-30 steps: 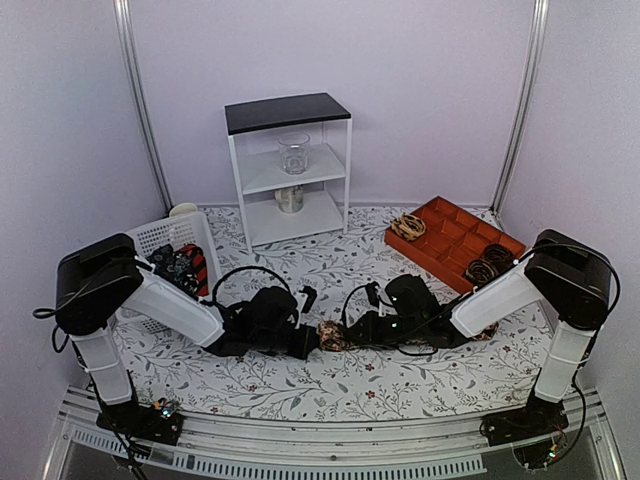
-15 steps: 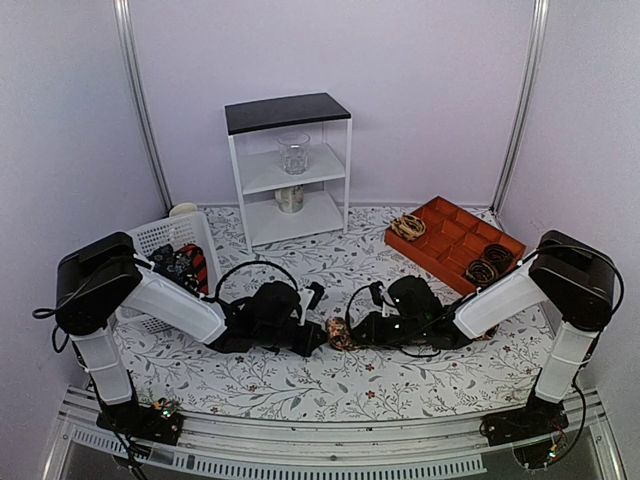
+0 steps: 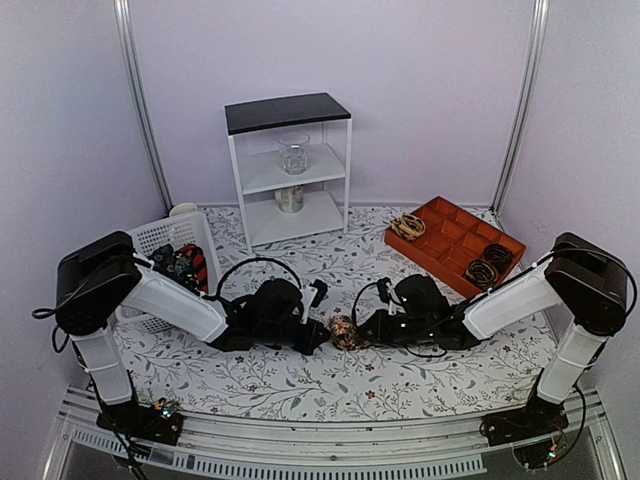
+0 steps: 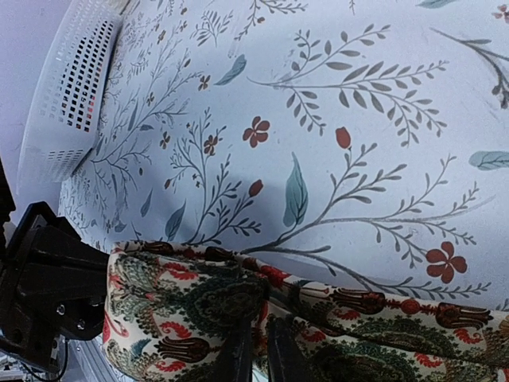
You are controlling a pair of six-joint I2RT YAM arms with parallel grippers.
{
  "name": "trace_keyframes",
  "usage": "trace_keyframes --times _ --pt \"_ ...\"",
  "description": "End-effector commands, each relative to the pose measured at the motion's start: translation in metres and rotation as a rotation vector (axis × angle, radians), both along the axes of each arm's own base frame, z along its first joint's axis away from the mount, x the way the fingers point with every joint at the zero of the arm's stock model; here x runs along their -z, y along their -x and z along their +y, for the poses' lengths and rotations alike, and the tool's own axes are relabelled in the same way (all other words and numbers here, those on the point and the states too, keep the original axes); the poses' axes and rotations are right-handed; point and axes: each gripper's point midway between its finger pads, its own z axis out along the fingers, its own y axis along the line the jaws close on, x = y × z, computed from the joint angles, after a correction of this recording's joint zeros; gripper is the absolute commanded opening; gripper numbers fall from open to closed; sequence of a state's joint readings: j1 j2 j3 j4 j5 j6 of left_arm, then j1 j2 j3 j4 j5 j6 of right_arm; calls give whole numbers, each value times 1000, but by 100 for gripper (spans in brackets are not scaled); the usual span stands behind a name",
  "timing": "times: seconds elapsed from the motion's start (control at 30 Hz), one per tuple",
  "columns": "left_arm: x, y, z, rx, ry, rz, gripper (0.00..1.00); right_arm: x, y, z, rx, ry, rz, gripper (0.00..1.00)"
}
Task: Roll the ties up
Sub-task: Roll the tie at the center of the board.
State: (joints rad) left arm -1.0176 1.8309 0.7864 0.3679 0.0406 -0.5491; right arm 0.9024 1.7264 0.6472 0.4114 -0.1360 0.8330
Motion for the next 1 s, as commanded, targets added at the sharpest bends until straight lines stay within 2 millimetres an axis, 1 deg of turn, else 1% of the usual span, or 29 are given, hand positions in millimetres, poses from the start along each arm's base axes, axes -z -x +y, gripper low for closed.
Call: trace_keyframes --times 0.0,0.2,0.3,0.47,0.63,0.8,0.9,0.97 --pt "-11 -1 -11 33 9 -31 0 -6 -3 -10 32 12 -26 9" --pt "-17 0 -18 48 24 -37 0 -10 -3 -13 41 9 -31 9" --pt "-22 0 -24 68 35 -46 0 -11 -7 -25 90 35 -45 10" --pt "-26 2 -36 106 44 -63 0 -18 -13 -45 158 37 -67 15" --pt "-25 6 -46 144 49 -59 0 -31 -14 -54 168 2 -75 25" --pt "-25 6 -60 179 57 -62 0 -49 -8 -47 109 -66 -68 39" --pt "-24 5 -68 196 56 -67 0 -52 -5 -44 89 -82 -58 45" --pt "-30 4 -74 204 67 -79 0 -49 -4 -44 87 -79 -47 47"
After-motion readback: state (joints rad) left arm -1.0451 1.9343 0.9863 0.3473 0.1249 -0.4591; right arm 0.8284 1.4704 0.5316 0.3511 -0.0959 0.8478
